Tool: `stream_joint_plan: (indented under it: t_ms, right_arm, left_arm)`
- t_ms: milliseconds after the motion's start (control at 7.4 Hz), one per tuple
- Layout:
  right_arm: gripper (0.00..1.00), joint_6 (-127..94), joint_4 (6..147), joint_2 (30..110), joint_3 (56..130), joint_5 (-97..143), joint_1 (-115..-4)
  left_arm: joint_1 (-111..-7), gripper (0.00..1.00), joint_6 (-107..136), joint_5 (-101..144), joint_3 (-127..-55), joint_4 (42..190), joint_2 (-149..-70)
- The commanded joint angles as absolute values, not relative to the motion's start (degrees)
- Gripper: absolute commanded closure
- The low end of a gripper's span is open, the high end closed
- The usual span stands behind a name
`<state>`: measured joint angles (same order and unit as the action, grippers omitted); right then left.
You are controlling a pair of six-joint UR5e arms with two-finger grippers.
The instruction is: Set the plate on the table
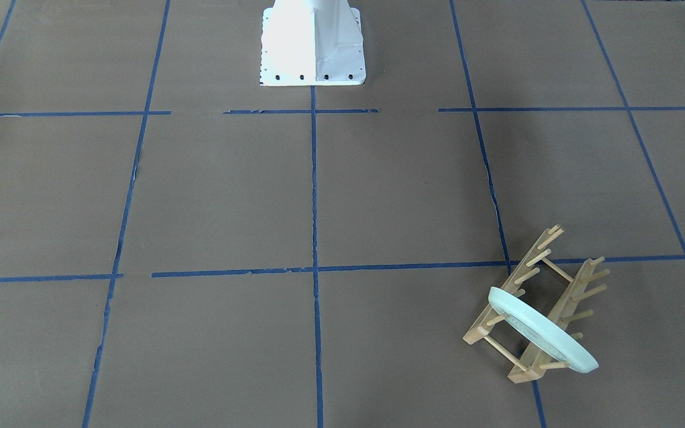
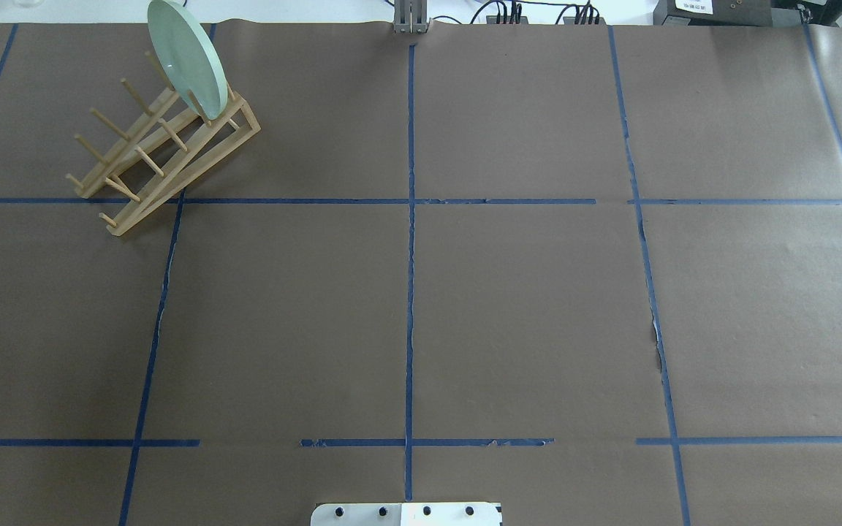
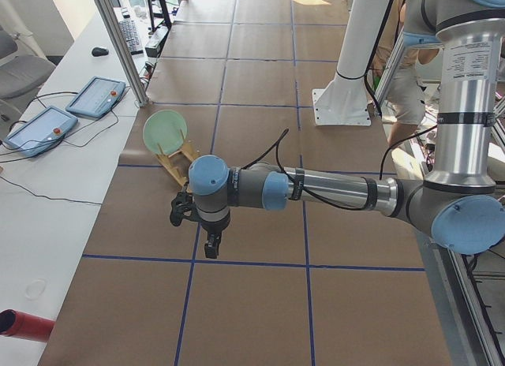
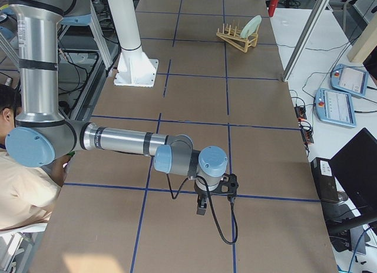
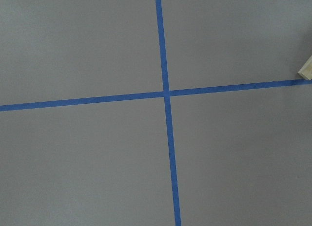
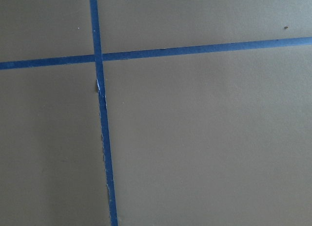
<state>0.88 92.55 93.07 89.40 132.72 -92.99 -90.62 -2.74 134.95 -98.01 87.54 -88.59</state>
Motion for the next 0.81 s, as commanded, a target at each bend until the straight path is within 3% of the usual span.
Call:
stream_joint_plan:
  t_ms: [0, 405, 676]
  right_arm:
    - [0.00, 0.88, 92.55, 93.08, 89.47, 132.71, -92.99]
    - [0.00, 0.88, 92.55, 93.08, 89.39, 132.71, -92.99]
    - [0.00, 0.88, 92.55, 93.08, 89.39, 132.71, -92.99]
  left_arm:
    - [-90.62, 0.00, -3.07, 134.91, -98.52, 87.54, -88.59]
    - [-90.53, 0.00, -2.82, 134.83, -98.44, 87.54, -89.55]
    - [-90.44, 0.00, -2.90, 135.00, -97.39, 88.32, -95.58]
